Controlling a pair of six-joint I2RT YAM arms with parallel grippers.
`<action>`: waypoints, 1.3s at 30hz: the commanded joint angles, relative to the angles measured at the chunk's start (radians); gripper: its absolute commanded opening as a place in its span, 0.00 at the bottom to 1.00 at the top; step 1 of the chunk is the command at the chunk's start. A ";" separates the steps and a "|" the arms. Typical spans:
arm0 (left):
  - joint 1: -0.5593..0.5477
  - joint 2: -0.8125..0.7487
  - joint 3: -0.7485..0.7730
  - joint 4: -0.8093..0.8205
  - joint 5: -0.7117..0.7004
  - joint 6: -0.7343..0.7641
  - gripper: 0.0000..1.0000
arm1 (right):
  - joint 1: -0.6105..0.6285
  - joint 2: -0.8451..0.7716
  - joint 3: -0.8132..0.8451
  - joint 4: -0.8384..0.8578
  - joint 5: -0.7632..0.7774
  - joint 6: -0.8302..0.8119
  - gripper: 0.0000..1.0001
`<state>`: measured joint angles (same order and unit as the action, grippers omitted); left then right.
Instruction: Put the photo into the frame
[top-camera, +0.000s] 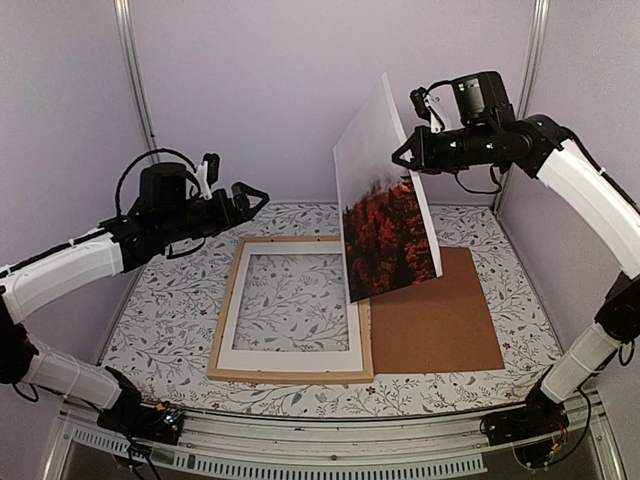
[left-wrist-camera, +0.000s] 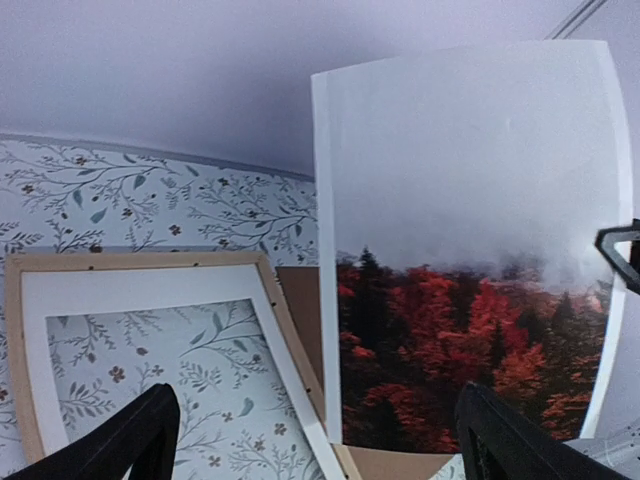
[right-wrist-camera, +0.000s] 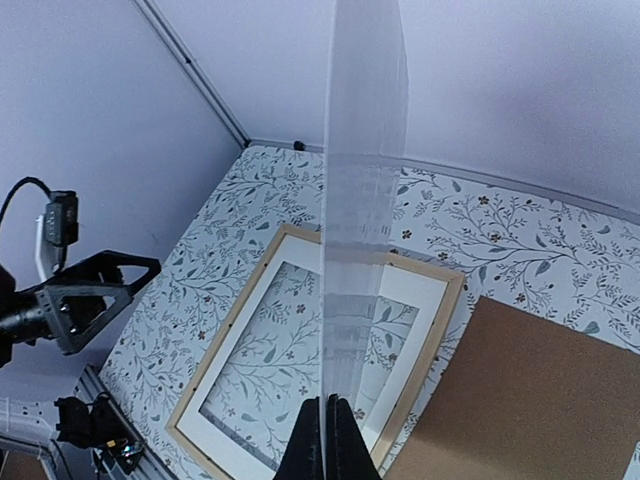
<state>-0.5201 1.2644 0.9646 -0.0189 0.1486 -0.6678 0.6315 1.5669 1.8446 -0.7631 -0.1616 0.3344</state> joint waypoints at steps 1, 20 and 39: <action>-0.106 0.059 0.094 0.045 -0.036 -0.061 0.98 | 0.064 0.056 0.095 -0.078 0.284 -0.044 0.00; -0.537 0.385 0.437 0.057 -0.425 -0.008 0.91 | 0.180 0.192 0.168 0.004 0.518 0.000 0.00; -0.689 0.667 0.648 -0.013 -0.919 0.203 0.98 | 0.180 0.286 0.217 0.002 0.474 0.082 0.00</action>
<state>-1.2045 1.9160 1.5909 -0.0128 -0.6388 -0.5465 0.8074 1.8469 2.0350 -0.7792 0.3191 0.3985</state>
